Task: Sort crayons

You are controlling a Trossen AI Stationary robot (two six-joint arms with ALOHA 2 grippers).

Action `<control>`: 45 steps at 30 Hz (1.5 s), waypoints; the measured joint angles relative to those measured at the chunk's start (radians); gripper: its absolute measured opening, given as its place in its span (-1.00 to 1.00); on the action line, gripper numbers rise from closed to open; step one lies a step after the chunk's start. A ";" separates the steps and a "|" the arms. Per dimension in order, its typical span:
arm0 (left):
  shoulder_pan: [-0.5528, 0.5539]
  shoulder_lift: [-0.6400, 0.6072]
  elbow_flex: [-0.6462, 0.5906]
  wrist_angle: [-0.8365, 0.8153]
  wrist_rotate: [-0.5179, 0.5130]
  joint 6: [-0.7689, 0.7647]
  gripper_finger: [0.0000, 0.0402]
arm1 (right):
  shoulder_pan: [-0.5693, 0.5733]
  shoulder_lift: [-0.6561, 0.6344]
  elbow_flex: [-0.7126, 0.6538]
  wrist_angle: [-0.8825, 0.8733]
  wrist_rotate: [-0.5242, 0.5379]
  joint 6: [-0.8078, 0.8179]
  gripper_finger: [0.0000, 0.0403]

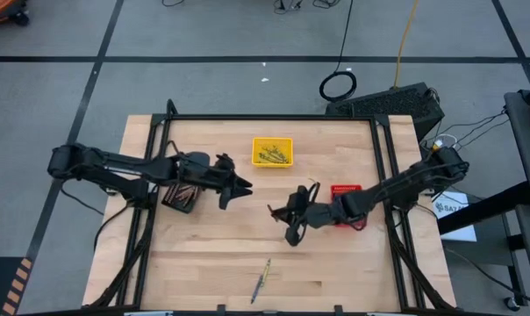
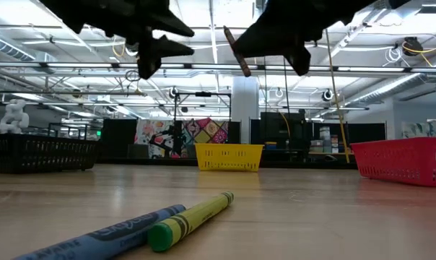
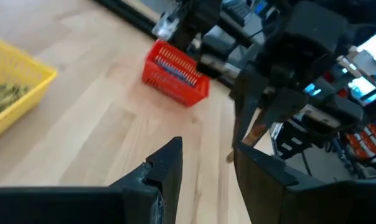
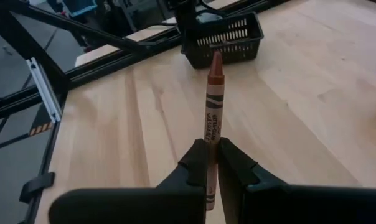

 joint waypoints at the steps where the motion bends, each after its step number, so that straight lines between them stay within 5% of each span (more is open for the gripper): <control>1: -0.004 0.015 0.000 0.028 0.000 0.010 -0.26 | -0.009 0.000 0.000 0.005 -0.012 -0.007 -1.00; 45: -0.038 0.097 0.000 0.215 -0.041 0.123 -0.26 | -0.156 0.001 0.000 0.163 -0.100 -0.089 -1.00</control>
